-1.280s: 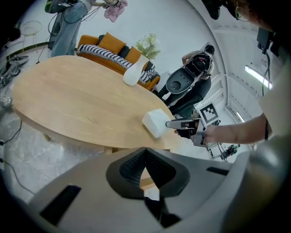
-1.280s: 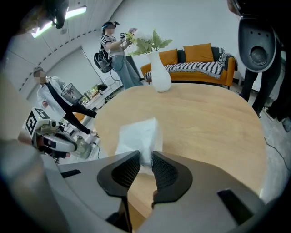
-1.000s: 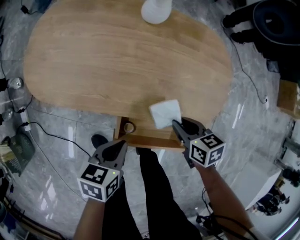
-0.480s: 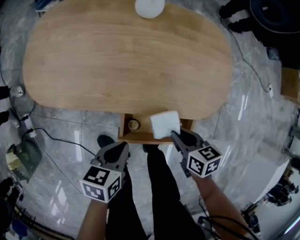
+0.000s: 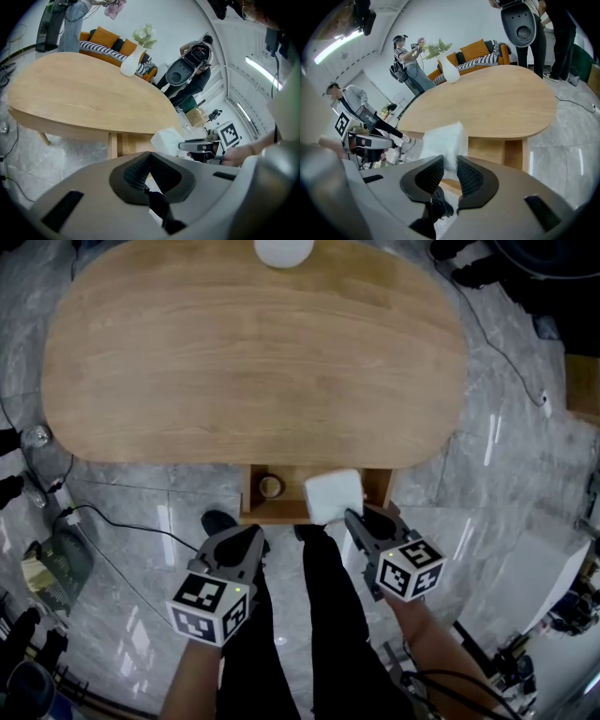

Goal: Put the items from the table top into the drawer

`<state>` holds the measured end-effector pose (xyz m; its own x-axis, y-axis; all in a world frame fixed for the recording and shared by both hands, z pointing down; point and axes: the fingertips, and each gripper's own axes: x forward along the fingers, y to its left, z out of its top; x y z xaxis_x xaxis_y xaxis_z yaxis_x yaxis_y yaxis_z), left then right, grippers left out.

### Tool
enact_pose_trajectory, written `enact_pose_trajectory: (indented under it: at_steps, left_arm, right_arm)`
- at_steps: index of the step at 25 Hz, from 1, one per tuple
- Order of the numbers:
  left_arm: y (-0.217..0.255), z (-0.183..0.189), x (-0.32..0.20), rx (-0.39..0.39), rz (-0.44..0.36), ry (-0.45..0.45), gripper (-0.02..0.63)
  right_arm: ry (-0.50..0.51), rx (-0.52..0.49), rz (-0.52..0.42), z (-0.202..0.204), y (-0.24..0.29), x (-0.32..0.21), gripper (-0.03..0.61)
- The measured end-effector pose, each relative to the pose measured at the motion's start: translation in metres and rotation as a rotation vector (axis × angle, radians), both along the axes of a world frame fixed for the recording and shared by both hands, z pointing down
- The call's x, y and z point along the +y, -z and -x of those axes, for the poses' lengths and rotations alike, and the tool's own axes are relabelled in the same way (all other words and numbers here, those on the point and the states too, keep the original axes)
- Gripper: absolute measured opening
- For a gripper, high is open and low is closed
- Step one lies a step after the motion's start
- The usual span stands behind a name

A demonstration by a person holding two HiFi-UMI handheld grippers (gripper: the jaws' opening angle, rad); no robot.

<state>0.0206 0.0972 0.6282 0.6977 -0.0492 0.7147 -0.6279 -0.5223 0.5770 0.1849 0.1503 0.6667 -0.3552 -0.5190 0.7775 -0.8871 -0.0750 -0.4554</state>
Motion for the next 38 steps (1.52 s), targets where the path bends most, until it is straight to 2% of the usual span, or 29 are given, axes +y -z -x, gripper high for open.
enact_pose_trajectory:
  at_steps: [14, 20, 26, 31, 38]
  left_arm:
    - [-0.011, 0.011, 0.008, -0.016, 0.008, -0.026, 0.0]
    - [-0.013, 0.017, 0.01, -0.024, 0.01, -0.02, 0.0]
    - [0.002, 0.02, 0.006, -0.027, -0.006, 0.006, 0.0]
    - [0.037, 0.016, -0.002, -0.019, -0.031, 0.051, 0.0]
    - [0.117, 0.007, -0.014, 0.012, -0.079, 0.125, 0.0]
  right_arm:
    - [-0.156, 0.015, 0.059, -0.002, -0.049, 0.01, 0.124]
    - [-0.172, 0.029, 0.126, 0.001, -0.068, 0.012, 0.209]
    - [-0.064, 0.088, 0.101, 0.0, -0.039, 0.01, 0.209]
    - [0.037, 0.052, 0.033, 0.004, 0.017, -0.01, 0.206]
    - [0.18, 0.027, -0.08, 0.013, 0.117, -0.044, 0.101]
